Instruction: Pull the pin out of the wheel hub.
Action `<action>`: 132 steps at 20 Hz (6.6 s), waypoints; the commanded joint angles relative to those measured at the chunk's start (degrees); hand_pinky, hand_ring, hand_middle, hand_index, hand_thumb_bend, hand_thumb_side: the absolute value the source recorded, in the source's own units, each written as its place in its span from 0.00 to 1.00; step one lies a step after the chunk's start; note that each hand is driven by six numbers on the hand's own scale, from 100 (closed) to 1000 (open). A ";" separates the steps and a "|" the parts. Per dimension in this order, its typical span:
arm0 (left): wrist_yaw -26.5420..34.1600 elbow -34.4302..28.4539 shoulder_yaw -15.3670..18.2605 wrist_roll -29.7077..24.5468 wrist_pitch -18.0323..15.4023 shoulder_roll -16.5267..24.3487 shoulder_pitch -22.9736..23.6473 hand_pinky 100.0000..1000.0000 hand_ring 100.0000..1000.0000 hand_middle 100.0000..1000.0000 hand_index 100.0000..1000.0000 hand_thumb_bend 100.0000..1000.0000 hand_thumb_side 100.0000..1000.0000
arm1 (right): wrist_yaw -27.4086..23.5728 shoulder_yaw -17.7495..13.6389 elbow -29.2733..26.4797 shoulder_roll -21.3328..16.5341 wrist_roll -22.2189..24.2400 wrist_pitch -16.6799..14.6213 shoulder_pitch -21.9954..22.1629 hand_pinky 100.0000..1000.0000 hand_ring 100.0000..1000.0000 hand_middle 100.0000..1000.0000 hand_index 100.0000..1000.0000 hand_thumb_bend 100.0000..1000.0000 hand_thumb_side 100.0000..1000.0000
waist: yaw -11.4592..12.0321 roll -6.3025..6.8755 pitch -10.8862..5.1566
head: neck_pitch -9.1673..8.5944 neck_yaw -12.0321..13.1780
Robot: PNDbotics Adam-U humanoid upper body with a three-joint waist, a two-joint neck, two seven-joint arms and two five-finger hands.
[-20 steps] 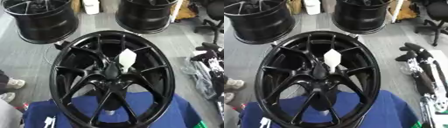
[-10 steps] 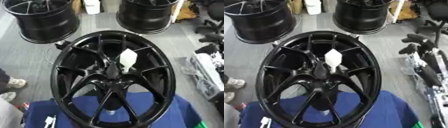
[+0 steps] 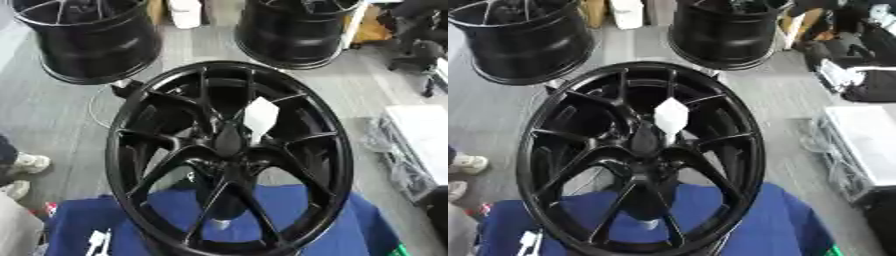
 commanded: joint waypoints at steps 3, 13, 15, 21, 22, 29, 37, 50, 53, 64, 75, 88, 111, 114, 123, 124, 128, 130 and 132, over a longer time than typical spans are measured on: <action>-0.57 -0.81 -0.41 -0.54 0.01 1.76 -0.37 0.67 0.50 0.46 0.62 0.45 0.59 | 1.03 7.59 -0.28 -2.55 11.03 0.87 -7.97 0.69 0.55 0.86 0.93 0.00 0.54 | 0.18 -0.21 -1.06 | -0.40 -0.64; -0.65 -0.77 -0.56 -0.72 0.05 1.71 -0.11 0.67 0.50 0.46 0.62 0.45 0.60 | 15.23 17.78 10.89 8.55 23.10 -4.70 -20.78 0.72 0.59 0.90 0.96 0.00 0.64 | 0.17 -0.25 -1.15 | -0.57 -1.17; -0.63 -0.75 -0.58 -0.74 0.04 1.64 -0.08 0.67 0.50 0.46 0.62 0.45 0.60 | 17.62 18.38 12.50 10.18 23.54 -6.21 -21.89 0.72 0.60 0.91 0.96 0.00 0.65 | 0.18 -0.16 -1.14 | -0.63 -1.26; -0.63 -0.68 -0.67 -0.84 -0.03 1.47 -0.05 0.67 0.50 0.46 0.62 0.45 0.60 | 22.78 19.83 15.63 13.57 24.22 -9.72 -23.61 0.74 0.64 0.93 0.97 0.00 0.71 | 0.39 0.10 -1.04 | -0.63 -1.51; -0.63 -0.68 -0.68 -0.86 -0.04 1.44 -0.06 0.67 0.50 0.46 0.62 0.45 0.60 | 23.49 20.07 15.91 13.92 24.28 -10.15 -23.72 0.75 0.68 0.93 0.98 0.00 0.73 | 0.43 0.13 -1.02 | -0.63 -1.51; -0.57 -0.66 -0.71 -0.89 -0.10 1.32 -0.11 0.67 0.50 0.46 0.62 0.45 0.60 | 25.94 21.14 17.75 15.70 24.33 -12.03 -23.74 0.76 0.72 0.93 0.97 0.00 0.76 | 0.68 0.31 -0.94 | -0.58 -1.43; -0.54 -0.66 -0.74 -0.94 -0.16 1.26 -0.23 0.67 0.50 0.46 0.62 0.45 0.60 | 26.46 21.81 19.20 16.55 24.33 -12.66 -23.48 0.76 0.73 0.92 0.97 0.00 0.78 | 0.91 0.45 -0.84 | -0.39 -1.38; -0.53 -0.63 -0.79 -0.98 -0.20 1.30 -0.35 0.67 0.50 0.46 0.62 0.45 0.60 | 28.93 21.89 21.24 16.25 24.33 -13.56 -22.61 0.77 0.74 0.90 0.96 0.00 0.82 | 0.96 0.47 -0.81 | -0.32 -1.36; -0.52 -0.63 -0.81 -1.01 -0.22 1.29 -0.38 0.67 0.50 0.46 0.62 0.45 0.60 | 29.26 22.16 21.59 16.38 24.33 -13.83 -22.52 0.77 0.74 0.89 0.96 0.00 0.83 | 0.99 0.50 -0.81 | -0.29 -1.37; -0.49 -0.68 -0.79 -1.01 -0.22 1.15 -0.41 0.67 0.50 0.46 0.62 0.45 0.60 | 30.59 23.31 23.07 17.09 24.33 -14.93 -21.92 0.77 0.74 0.86 0.95 0.00 0.82 | 1.17 0.49 -0.67 | -0.31 -1.41; -0.49 -0.70 -0.81 -1.05 -0.23 1.03 -0.45 0.67 0.50 0.46 0.62 0.45 0.60 | 31.41 23.84 24.01 17.52 24.33 -16.03 -21.44 0.76 0.74 0.83 0.94 0.02 0.66 | 1.28 0.55 -0.48 | -0.56 -1.47; -0.41 -0.76 -0.85 -1.11 -0.29 0.94 -0.65 0.67 0.50 0.46 0.62 0.45 0.60 | 32.29 22.71 24.79 16.87 24.33 -15.73 -19.79 0.75 0.72 0.75 0.90 0.00 0.42 | 1.81 0.56 -0.09 | -0.90 -1.99; -0.45 -0.67 -0.83 -1.17 -0.34 0.99 -0.78 0.67 0.49 0.46 0.62 0.45 0.60 | 21.34 17.62 26.16 18.17 22.25 -9.91 -22.77 0.64 0.53 0.21 0.33 0.00 0.21 | 1.88 0.58 0.09 | -1.08 -2.47; -0.50 -0.65 -0.78 -1.16 -0.30 1.14 -0.73 0.67 0.49 0.46 0.62 0.45 0.60 | 19.65 16.57 25.07 17.67 22.19 -9.10 -24.13 0.64 0.52 0.20 0.32 0.00 0.13 | 1.68 0.42 -0.11 | -1.15 -2.37; -0.75 -0.76 -0.03 -0.43 -0.02 2.07 -0.38 0.67 0.49 0.46 0.62 0.45 0.60 | 13.69 2.71 18.00 4.99 11.94 -4.49 -20.93 0.64 0.51 0.18 0.31 0.00 0.00 | 0.40 -0.77 -0.65 | -1.01 -1.38; -0.75 -0.79 0.11 -0.28 0.02 2.10 -0.37 0.67 0.49 0.46 0.62 0.45 0.60 | 13.19 -0.85 17.71 3.19 8.66 -3.70 -18.64 0.63 0.51 0.18 0.31 0.00 0.00 | 0.15 -0.82 -0.66 | -1.12 -1.32; -0.61 -0.89 0.45 0.14 0.16 2.01 -0.53 0.67 0.49 0.46 0.62 0.45 0.60 | 11.34 -14.72 18.72 -1.06 -5.38 -1.17 -6.95 0.61 0.49 0.16 0.29 0.00 0.00 | -0.51 -0.69 -0.59 | -1.79 -1.14; -0.58 -0.92 0.46 0.18 0.18 1.99 -0.56 0.67 0.49 0.46 0.62 0.45 0.60 | 11.56 -17.01 19.00 -1.50 -8.49 -0.90 -4.44 0.61 0.49 0.16 0.29 0.00 0.00 | -0.51 -0.66 -0.57 | -1.89 -1.16; -0.57 -0.93 0.45 0.18 0.19 1.99 -0.57 0.67 0.49 0.46 0.62 0.45 0.60 | 11.80 -17.49 19.03 -1.60 -9.56 -0.89 -3.74 0.61 0.49 0.16 0.29 0.00 0.00 | -0.50 -0.66 -0.56 | -1.91 -1.18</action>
